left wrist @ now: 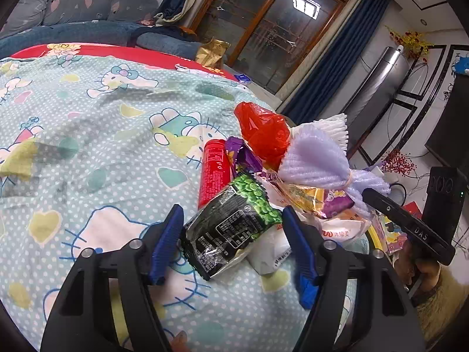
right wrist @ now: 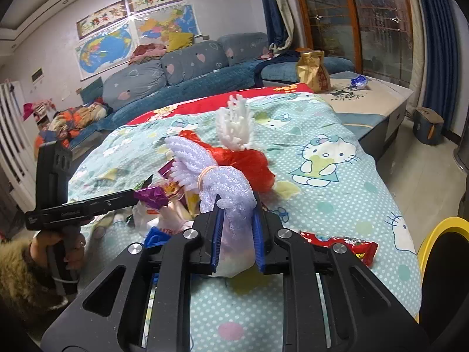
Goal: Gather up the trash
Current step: 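Grasp the white foam fruit net with the right gripper while the left gripper grasps the green snack wrapper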
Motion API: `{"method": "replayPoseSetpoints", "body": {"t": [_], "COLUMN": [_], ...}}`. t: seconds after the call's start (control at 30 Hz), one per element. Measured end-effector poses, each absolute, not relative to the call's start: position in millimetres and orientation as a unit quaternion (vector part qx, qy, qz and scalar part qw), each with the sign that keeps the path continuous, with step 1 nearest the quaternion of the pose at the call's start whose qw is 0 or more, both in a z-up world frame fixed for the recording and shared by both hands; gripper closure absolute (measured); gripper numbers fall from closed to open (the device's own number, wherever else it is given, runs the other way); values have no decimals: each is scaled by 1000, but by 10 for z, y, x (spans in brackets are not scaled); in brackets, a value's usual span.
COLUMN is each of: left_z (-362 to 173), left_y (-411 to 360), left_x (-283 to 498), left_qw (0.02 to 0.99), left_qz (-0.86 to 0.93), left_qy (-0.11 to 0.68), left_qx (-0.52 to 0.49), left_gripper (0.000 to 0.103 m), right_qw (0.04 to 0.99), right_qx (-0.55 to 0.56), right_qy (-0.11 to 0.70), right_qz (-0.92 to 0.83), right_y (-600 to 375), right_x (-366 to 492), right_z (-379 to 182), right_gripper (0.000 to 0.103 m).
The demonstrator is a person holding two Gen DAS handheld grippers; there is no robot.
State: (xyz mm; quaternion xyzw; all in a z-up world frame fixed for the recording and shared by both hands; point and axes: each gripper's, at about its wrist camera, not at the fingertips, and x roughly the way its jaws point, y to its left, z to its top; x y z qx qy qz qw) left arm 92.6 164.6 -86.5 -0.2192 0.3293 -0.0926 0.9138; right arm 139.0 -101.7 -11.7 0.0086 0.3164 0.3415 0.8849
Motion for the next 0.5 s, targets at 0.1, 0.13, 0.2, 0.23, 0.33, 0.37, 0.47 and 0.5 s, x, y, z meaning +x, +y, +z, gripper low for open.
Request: {"method": "replayPoseSetpoints", "body": {"t": [0.1,0.13,0.2,0.23,0.33,0.37,0.47,0.5], "left_z": [-823,-800,-741,-715,-637,-608,-563,-546], "left_y": [1620,1613,1601,1602,1599,1598,1563,1548], "left_x": [885,873,836,822,776,756,715,704], "left_qw": [917,918,921,922,925,926,929,931], "left_qz": [-94,-95,-93,-94,-93,-91,-82,-74], "left_qy": [326,325,320,318,315,314,314,317], "left_qx": [-210,-207,-200,-199,-193,-190,-175,-165], "left_gripper": [52,61,70,74,86,86,87,88], "right_qw": [887,888,889,889,891,892,894,895], "right_qx": [3,3,2,1,1,1,1,2], "right_qy": [307,303,298,295,287,284,277,275], "right_qz": [345,346,349,349,352,352,352,352], "right_y": [-1026,-1033,-1037,-1039,-1052,-1058,-1093,-1110], "right_x": [1346,1328,1295,1274,1231,1217,1184,1175], "right_z": [-97,-82,-50,-30,27,45,97,114], "right_gripper": [92,92,92,92,92,92,92,92]}}
